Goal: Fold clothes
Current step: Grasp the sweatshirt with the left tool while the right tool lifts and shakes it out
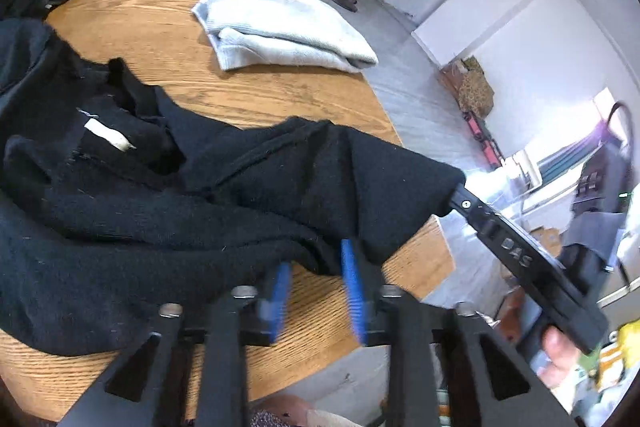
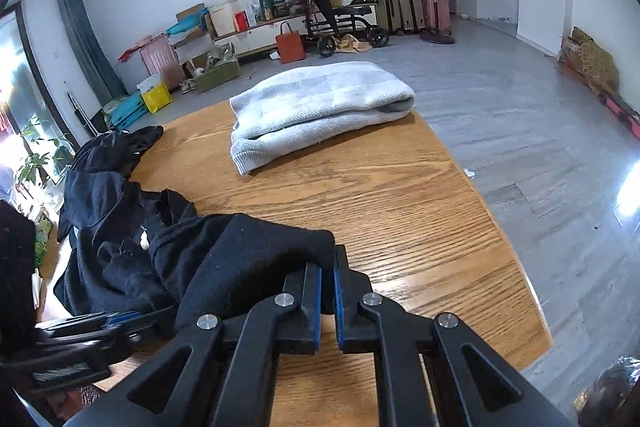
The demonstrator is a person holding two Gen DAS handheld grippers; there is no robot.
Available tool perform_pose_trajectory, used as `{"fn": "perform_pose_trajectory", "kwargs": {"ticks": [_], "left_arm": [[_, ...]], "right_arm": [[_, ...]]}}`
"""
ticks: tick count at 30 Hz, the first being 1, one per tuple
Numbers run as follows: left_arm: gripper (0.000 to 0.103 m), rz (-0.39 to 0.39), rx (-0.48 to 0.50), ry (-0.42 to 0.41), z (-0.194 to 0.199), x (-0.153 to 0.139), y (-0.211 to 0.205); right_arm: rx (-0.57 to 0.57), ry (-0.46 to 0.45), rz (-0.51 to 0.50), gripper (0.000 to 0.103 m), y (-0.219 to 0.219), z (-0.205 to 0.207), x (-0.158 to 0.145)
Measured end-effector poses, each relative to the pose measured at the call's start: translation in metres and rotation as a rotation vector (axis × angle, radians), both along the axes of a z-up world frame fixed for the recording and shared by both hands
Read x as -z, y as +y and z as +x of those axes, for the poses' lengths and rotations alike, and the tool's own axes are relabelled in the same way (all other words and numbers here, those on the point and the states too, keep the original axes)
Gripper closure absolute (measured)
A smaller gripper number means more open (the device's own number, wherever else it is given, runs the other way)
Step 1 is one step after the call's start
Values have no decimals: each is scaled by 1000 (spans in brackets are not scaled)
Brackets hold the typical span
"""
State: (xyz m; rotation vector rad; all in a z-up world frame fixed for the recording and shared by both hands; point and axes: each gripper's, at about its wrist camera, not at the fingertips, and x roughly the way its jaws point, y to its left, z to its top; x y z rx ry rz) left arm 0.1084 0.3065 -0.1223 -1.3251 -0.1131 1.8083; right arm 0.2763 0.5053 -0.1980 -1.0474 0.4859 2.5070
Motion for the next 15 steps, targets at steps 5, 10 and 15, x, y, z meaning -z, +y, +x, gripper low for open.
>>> {"fn": "perform_pose_trajectory", "kwargs": {"ticks": [5,10,15], "left_arm": [[41,25,-118,74,-21,-32,-62],[35,-130,-349,146,-70,-33,-136],[35,-265,-456,103,-106,-7,-178]], "right_arm": [[8,-4,1,96,3,-9,1],[40,-58,-14,90,15,-9,18],[57,-106,-28,68,18,-3,29]]}}
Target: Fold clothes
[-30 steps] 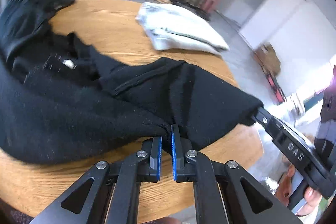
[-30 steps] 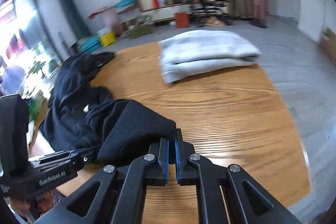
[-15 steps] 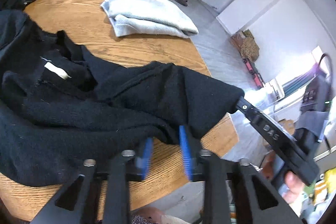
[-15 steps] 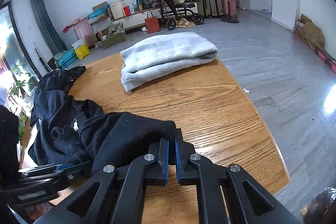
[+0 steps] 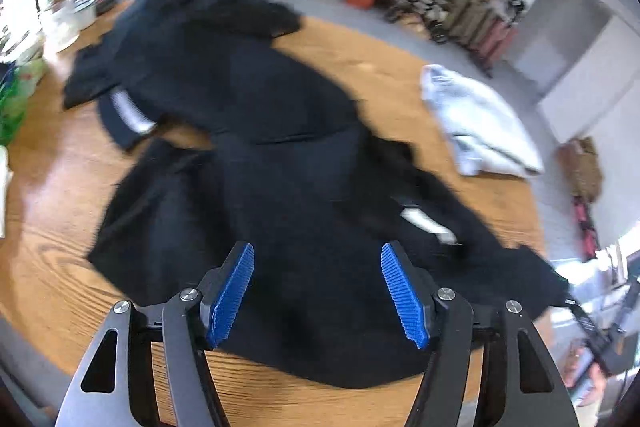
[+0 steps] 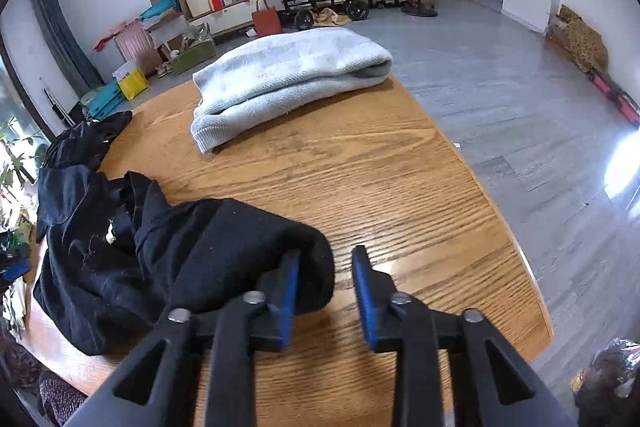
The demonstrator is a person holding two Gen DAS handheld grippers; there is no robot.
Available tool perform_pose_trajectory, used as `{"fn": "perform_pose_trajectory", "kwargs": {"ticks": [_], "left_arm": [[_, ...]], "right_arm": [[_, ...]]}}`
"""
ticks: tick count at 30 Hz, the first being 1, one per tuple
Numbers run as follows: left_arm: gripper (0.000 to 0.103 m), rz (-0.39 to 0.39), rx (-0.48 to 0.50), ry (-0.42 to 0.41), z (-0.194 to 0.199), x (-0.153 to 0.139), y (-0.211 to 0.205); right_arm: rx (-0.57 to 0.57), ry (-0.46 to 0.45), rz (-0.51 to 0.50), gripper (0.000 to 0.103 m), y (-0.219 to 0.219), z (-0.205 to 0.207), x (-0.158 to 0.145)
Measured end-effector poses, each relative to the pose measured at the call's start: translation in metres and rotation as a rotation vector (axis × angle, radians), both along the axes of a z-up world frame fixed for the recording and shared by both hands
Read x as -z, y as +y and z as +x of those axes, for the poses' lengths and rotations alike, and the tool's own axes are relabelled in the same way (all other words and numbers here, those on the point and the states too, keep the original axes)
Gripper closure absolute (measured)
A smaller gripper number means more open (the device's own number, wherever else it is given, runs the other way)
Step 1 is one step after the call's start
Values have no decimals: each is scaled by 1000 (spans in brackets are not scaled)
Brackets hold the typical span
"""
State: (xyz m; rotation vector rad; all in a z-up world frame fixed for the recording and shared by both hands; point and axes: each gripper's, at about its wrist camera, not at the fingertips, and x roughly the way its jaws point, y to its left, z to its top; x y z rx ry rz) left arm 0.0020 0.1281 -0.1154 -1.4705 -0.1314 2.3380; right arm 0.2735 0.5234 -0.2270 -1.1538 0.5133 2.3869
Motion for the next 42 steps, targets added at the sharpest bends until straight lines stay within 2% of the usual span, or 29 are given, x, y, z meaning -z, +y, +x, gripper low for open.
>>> {"fn": "perform_pose_trajectory", "kwargs": {"ticks": [2,6,10,12,14,17,21,26,30,33,36,37,39,42], "left_arm": [[35,13,-22,-25,-9,9,-11],[35,47,-33,-51,-13,12,-19],[35,60,-36,-44,-19,7,-24],[35,50,-51,-40,-27,9,-27],[35,35,-77,-38,-37,14,-33],[35,25,-105,-75,-42,26,-40],[35,38,-86,-101,-37,36,-40],[35,35,-52,-60,-29,17,-34],[35,22,17,-7,-34,-8,-8],[35,-11,130,-14,-44,-16,34],[35,-39,251,-51,-57,-10,83],[35,-42,283,-69,-61,-6,99],[35,-15,324,-125,-70,5,126],[35,-35,321,-171,-82,24,147]], "right_arm": [[-3,-4,15,58,1,4,-4],[-6,-12,90,51,0,1,-24],[-7,19,174,37,-8,-9,-46],[-23,45,171,37,-12,-15,-54],[-86,55,134,37,-22,-27,-54],[-194,48,104,36,-48,-50,-45],[-321,14,20,35,-91,-90,-15],[-419,2,-23,35,-135,-126,7],[-460,9,-51,35,-157,-148,18],[-450,0,-52,35,-157,-156,21],[-445,-2,-75,39,-149,-158,22],[-437,-7,-86,45,-144,-159,23],[-420,-13,-111,51,-135,-159,27],[-391,-14,-149,52,-123,-157,31]]}}
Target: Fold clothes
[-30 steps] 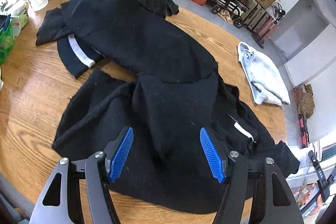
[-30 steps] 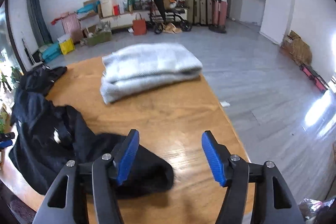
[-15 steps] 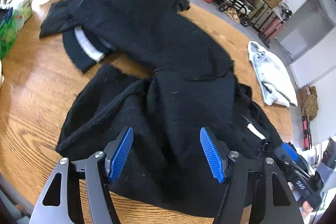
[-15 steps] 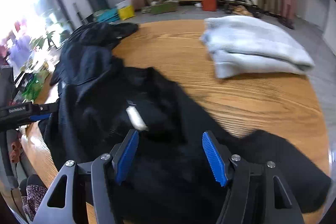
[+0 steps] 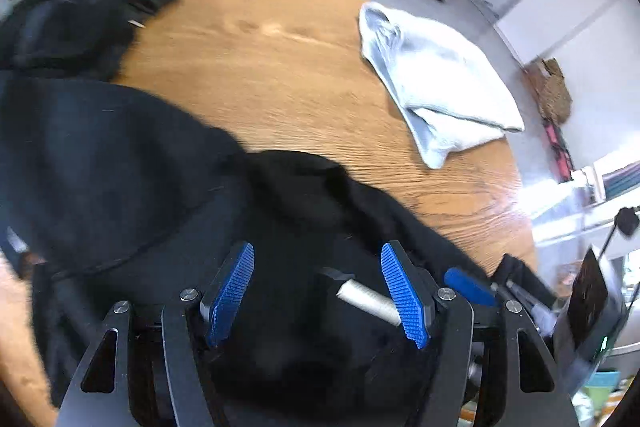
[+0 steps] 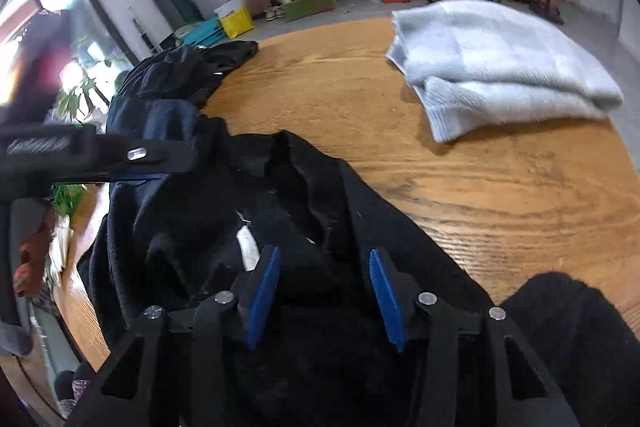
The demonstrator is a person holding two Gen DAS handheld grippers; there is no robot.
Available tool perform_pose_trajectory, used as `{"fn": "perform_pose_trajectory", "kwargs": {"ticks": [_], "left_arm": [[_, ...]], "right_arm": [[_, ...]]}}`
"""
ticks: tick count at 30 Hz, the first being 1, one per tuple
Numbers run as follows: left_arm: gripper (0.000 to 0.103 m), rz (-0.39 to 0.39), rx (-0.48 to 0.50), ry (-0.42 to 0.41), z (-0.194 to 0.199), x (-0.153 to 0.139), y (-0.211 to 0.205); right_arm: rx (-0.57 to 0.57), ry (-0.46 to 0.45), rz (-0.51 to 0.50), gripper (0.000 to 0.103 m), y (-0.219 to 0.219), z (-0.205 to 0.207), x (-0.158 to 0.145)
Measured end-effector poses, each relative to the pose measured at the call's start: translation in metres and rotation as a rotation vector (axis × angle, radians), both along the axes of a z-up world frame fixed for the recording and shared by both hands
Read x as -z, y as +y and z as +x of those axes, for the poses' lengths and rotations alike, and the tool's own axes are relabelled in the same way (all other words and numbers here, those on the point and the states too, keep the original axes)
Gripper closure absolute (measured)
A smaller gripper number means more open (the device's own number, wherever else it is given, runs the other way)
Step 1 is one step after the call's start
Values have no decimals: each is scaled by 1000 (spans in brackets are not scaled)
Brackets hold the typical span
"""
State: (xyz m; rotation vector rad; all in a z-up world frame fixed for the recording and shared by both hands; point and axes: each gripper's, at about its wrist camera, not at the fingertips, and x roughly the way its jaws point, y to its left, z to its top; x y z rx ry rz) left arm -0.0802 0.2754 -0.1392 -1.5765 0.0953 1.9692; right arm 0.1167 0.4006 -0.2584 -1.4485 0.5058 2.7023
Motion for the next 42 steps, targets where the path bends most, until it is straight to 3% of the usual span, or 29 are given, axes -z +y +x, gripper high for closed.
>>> {"fn": "perform_pose_trajectory", "kwargs": {"ticks": [5,14,17,20,23,28,31,35,42], "left_arm": [[35,-37,-21,-48,-18,26,20],[36,5,-269,-145,-70,47,-59],[39,83,-320,-193,-77,51,-85],[39,45,-321,-177,-76,50,-89],[39,3,-247,-103,-68,39,-80],[39,-121,55,110,-38,18,-55],[39,-170,153,180,-29,22,-55],[39,-108,242,188,-28,29,-61],[39,-18,235,182,-28,31,-67]], "right_arm": [[45,-16,21,52,16,1,4],[131,-61,138,52,49,2,12],[129,-76,135,52,59,1,16],[107,-67,131,52,60,0,15],[47,-33,145,52,47,-6,5],[-123,-5,195,53,12,-24,-1],[-228,3,229,58,-9,-34,-1],[-277,-30,249,59,-18,-43,10],[-321,-61,199,56,-25,-60,25]]}}
